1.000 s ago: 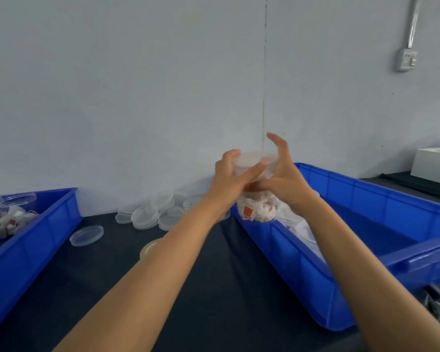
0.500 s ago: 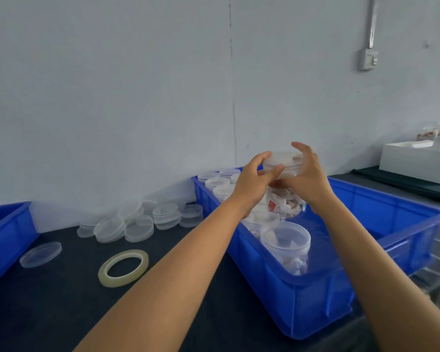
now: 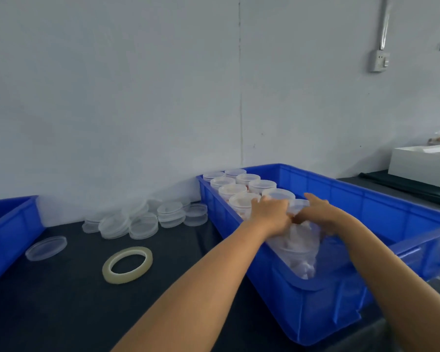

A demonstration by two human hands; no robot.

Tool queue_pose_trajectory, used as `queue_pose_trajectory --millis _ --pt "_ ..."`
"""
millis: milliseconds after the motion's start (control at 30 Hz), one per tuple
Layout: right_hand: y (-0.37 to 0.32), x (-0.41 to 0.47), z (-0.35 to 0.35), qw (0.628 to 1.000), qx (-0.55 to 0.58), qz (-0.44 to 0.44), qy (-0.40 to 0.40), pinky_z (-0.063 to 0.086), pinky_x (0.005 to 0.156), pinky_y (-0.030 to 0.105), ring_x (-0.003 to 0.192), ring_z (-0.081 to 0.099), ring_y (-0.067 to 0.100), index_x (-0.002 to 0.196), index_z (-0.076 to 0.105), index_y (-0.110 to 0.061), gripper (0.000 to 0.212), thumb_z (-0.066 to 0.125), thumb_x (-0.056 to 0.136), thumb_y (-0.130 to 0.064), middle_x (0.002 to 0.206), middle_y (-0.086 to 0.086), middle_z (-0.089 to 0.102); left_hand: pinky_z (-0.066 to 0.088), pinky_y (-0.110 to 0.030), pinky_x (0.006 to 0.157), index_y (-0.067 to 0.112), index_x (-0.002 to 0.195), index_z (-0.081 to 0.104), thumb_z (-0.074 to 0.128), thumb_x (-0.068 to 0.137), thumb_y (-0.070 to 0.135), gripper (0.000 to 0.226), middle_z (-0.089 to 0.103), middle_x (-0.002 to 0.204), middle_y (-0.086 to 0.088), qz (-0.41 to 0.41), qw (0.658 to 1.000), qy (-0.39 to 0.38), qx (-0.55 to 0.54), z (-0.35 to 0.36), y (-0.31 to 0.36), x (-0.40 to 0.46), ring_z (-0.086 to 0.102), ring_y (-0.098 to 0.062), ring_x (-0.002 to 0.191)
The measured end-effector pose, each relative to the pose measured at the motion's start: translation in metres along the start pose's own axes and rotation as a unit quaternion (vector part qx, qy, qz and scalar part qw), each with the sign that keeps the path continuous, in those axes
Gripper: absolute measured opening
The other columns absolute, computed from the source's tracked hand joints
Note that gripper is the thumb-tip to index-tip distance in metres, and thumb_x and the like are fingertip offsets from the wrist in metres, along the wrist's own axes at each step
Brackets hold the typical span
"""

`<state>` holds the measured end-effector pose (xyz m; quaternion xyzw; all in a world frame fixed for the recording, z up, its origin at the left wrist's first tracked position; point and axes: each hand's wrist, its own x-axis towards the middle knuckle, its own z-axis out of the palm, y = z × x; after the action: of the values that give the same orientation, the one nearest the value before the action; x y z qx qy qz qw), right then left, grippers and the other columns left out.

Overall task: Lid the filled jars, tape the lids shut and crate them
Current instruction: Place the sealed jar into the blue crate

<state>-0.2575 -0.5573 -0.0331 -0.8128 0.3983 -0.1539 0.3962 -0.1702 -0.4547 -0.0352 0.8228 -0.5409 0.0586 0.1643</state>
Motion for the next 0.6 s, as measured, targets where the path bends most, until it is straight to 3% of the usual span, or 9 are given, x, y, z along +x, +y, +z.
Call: queue_pose_trajectory --millis 67,233,300,367,500,600 --pt "-0.002 0.0 0.001 0.997 -0.057 0.034 -0.026 0.052 0.085 0.058 0.12 0.043 0.047 0.148 0.023 -0.014 0.073 0.062 0.087 -0.009 0.149 0.019 0.02 0.028 -0.047 0.106 0.014 0.134 0.051 0.036 0.103 0.028 0.038 0.051 0.136 -0.015 -0.015 0.999 -0.034 0.016 0.003 0.001 0.0 0.042 -0.032 0.127" --pt "-0.007 -0.001 0.006 0.987 -0.153 0.013 -0.036 0.051 0.082 0.049 0.122 0.041 0.041 0.148 0.022 -0.014 0.062 0.054 0.095 -0.019 0.143 0.018 0.023 0.023 -0.052 0.111 0.015 0.14 0.044 0.033 0.103 0.03 0.041 0.037 0.147 -0.017 -0.036 0.995 -0.09 0.019 -0.002 0.003 -0.002 0.032 -0.035 0.135" --pt "-0.013 -0.006 0.012 0.979 -0.202 -0.002 -0.019 0.04 0.1 0.05 0.129 0.036 0.039 0.146 0.028 -0.01 0.052 0.046 0.099 -0.021 0.133 0.018 0.035 0.029 -0.049 0.107 0.017 0.138 0.048 0.031 0.103 0.034 0.042 0.042 0.144 -0.017 -0.028 0.997 -0.07 -0.004 -0.003 -0.002 -0.006 0.038 -0.035 0.131" --pt "-0.022 -0.011 0.018 0.978 -0.206 0.017 0.02 0.028 0.111 0.05 0.133 0.028 0.042 0.143 0.031 -0.008 0.047 0.04 0.099 -0.02 0.144 0.022 0.029 0.035 -0.047 0.105 0.021 0.137 0.052 0.035 0.102 0.034 0.041 0.046 0.143 -0.013 -0.025 0.998 -0.036 -0.039 -0.007 -0.011 -0.012 0.042 -0.034 0.128" --pt "-0.059 -0.029 0.037 0.968 -0.233 0.012 0.088 0.015 0.113 0.06 0.139 0.021 0.042 0.139 0.037 -0.011 0.047 0.038 0.096 -0.028 0.153 0.018 0.02 0.04 -0.045 0.103 0.023 0.13 0.059 0.048 0.097 0.031 0.035 0.054 0.139 -0.003 -0.042 0.989 0.011 -0.139 -0.023 -0.044 -0.032 0.049 -0.026 0.125" --pt "-0.099 -0.045 0.061 0.973 -0.206 -0.058 0.082 0.021 0.112 0.056 0.137 0.023 0.043 0.143 0.033 -0.011 0.052 0.042 0.094 -0.022 0.151 0.02 0.024 0.043 -0.042 0.102 0.022 0.125 0.061 0.051 0.096 0.027 0.03 0.06 0.132 0.0 -0.087 0.973 0.034 -0.212 -0.043 -0.078 -0.056 0.054 -0.023 0.12"
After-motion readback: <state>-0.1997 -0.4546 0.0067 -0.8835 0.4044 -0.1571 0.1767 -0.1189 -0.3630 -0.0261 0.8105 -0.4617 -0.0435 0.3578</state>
